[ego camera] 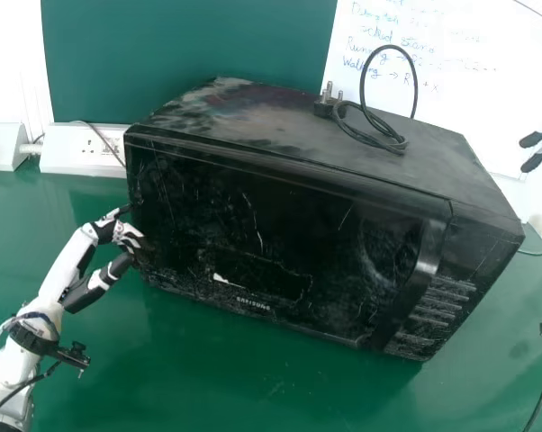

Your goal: Put biscuit inside oven

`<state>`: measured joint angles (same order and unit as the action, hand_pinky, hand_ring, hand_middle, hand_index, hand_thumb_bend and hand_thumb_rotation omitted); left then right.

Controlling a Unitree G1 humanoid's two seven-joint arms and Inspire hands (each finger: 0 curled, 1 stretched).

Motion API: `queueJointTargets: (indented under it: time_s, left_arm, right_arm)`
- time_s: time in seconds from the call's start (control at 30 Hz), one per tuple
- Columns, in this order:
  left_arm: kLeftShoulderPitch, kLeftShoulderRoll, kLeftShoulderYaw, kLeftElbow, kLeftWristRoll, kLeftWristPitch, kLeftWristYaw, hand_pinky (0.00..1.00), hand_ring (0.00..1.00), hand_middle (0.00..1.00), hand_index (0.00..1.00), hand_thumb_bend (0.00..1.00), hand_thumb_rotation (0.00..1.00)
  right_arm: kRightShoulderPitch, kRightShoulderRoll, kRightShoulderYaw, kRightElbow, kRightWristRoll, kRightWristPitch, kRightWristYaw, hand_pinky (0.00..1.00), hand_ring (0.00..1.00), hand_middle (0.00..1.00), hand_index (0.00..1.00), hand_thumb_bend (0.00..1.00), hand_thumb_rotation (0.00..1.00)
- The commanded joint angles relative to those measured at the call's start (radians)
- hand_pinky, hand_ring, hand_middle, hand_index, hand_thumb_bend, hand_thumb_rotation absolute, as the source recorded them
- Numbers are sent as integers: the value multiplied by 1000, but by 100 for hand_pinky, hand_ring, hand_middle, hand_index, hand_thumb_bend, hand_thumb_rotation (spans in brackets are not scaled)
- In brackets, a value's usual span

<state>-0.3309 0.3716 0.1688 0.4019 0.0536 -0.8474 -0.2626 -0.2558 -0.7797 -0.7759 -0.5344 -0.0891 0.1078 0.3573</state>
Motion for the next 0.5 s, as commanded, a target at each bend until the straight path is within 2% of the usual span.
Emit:
queueJointTargets:
  time_s: [0.0, 0.1, 0.27, 0.37, 0.47]
  left_arm:
    - [-3, 15, -14, 5, -3, -7, 3, 29, 33, 40, 49, 52, 6]
    - [-5, 17, -14, 15, -3, -5, 4, 30, 33, 40, 49, 52, 6]
    - [-7, 28, -13, 28, 10, -3, 13, 30, 34, 41, 49, 52, 7]
    - [-4, 31, -14, 12, 10, 24, 17, 30, 34, 42, 49, 52, 6]
    - [-3, 29, -16, 5, -28, 77, 0, 30, 35, 42, 49, 52, 6]
  right_arm:
    - [6, -1, -2, -15, 4, 20, -24, 15, 23, 36, 49, 51, 17]
    - [11, 4, -4, -27, -2, 51, -41, 16, 25, 37, 49, 51, 17]
    - [9, 3, -25, 0, 69, 44, -29, 18, 25, 39, 49, 51, 17]
    - [20, -10, -29, 11, 55, 19, -41, 19, 25, 39, 49, 51, 17]
    - [27, -5, -21, -7, 21, 31, -67, 18, 24, 39, 49, 51, 17]
